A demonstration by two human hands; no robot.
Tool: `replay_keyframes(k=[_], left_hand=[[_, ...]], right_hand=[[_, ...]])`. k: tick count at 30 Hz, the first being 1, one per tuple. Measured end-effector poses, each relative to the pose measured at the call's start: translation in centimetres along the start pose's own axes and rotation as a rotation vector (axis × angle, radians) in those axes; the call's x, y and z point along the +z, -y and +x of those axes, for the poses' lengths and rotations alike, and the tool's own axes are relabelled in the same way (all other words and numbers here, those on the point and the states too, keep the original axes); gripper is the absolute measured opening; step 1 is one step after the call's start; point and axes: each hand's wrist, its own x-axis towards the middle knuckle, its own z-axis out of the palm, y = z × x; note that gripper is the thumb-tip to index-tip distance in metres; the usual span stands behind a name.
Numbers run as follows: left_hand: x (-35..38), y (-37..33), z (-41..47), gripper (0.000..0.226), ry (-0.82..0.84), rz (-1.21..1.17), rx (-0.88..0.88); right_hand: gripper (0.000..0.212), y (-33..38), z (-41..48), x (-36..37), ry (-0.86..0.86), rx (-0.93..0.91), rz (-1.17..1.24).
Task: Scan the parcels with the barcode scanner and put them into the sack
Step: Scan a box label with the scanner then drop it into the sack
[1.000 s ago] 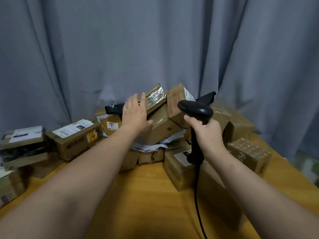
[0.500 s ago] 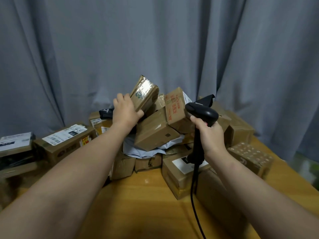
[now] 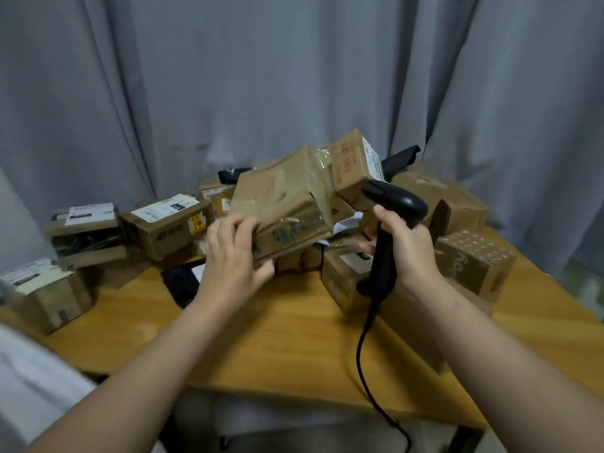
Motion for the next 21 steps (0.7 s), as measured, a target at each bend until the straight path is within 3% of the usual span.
replay_keyframes(k=[3,7,11,15,17,21], left_hand=[[-0.5,0.0,-5.0,0.058,0.008,0.143,0.195],[-0.9,-0.3,-8.7,0.078,0.227,0.191,0.315],[-1.3,-0.6,-10.4,0.077,0.536,0.210,0.305],[-2.1,-0.1,-9.5,0.046,0.546,0.125,0.190],[-2.0,0.0,-8.8,0.061,0.604,0.090,0.111],[-0.7,-0.9,-9.1,0.101,0.871,0.266,0.100]], right_hand=[[0.019,-2.3,-3.5,-0.6,0.062,0.059,-0.028],[0.013,-6.0,-7.3,-1.5,0.157,0.093,-0.189],[0.011,-8.4,-9.4,-2.0,0.174,0.191,-0.190],[0.012,-9.3,-9.5,-1.8,0.162,0.233,-0.155],[0.013,-9.4,-9.1,-1.4,0.156,0.255,-0.142],[0.014,-9.5,-8.9,0.0,0.129,0.233,-0.143]])
